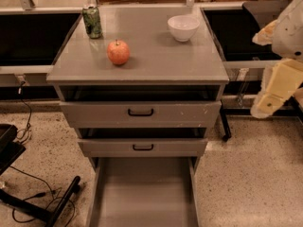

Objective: Place apple into bottom drawer

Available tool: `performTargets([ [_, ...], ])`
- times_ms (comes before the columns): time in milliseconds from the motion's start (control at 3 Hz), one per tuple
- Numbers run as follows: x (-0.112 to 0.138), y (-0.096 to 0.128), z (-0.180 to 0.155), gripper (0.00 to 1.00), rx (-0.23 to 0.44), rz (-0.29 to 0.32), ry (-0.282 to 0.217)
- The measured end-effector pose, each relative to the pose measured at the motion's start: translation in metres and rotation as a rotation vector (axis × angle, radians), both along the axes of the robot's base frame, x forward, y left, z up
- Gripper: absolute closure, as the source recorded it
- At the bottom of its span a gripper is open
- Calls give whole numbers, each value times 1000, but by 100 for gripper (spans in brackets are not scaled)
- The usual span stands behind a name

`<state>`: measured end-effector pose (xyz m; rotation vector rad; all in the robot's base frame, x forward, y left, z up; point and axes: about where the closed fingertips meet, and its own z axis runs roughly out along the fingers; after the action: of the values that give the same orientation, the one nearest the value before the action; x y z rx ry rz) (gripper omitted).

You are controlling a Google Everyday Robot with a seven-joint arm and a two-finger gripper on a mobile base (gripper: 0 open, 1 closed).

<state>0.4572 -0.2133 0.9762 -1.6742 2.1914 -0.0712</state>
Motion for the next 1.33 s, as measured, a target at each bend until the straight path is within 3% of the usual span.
performTargets([
  [667,90,16,-33,0,334,-177,-96],
  [1000,121,39,-38,0,504,-216,-163],
  [1333,137,57,-35,0,603,-249,-249],
])
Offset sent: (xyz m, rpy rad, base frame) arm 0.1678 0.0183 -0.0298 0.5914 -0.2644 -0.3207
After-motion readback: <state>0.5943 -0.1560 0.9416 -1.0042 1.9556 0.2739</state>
